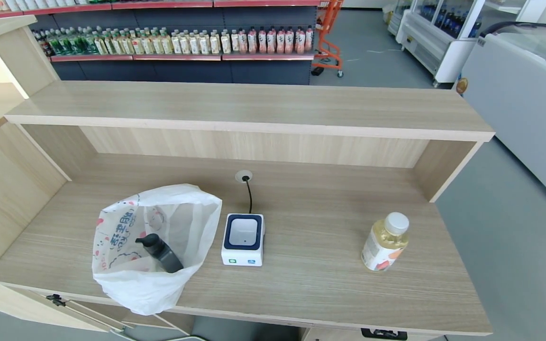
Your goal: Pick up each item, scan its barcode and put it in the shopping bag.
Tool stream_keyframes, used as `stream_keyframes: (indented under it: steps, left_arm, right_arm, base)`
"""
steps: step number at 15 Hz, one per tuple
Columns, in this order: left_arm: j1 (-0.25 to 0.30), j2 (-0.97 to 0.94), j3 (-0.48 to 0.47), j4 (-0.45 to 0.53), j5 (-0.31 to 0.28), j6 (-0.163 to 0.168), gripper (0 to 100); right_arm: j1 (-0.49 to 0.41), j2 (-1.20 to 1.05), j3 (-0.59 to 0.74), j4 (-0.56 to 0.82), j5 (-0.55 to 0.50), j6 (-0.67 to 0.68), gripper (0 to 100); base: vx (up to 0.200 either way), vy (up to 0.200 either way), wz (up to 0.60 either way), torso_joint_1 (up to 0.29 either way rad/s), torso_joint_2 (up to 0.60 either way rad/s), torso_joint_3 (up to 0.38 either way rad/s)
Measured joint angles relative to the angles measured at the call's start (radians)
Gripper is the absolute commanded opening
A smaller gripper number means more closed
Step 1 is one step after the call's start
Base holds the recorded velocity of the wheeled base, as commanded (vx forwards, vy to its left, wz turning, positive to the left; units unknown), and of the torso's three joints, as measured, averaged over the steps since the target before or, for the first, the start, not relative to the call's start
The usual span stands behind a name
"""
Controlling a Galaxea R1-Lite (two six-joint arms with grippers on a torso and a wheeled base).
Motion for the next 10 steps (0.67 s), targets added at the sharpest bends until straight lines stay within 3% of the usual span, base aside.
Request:
stream_keyframes:
  steps: [5,8,10]
  left_arm:
    - [0.0,0.0,0.0,0.0,0.0,0.0,100]
    - [0.0,0.0,0.0,0.0,0.0,0.0,100]
    - [0.0,0.0,0.0,0.0,0.0,0.0,100]
  right_arm:
    - [-0.036,0.189,-0.01,-0.206,-0.028,0.049,100]
    - [-0.069,0.272,0.021,-0.226,-0.023,0.082,100]
    - [-0.126,0.32,0.024,-0.234,0.034,0.096,100]
  base:
    - [0.0,0.0,0.0,0.0,0.0,0.0]
    - [0.0,0.0,0.0,0.0,0.0,0.0]
    - [0.0,0.0,0.0,0.0,0.0,0.0]
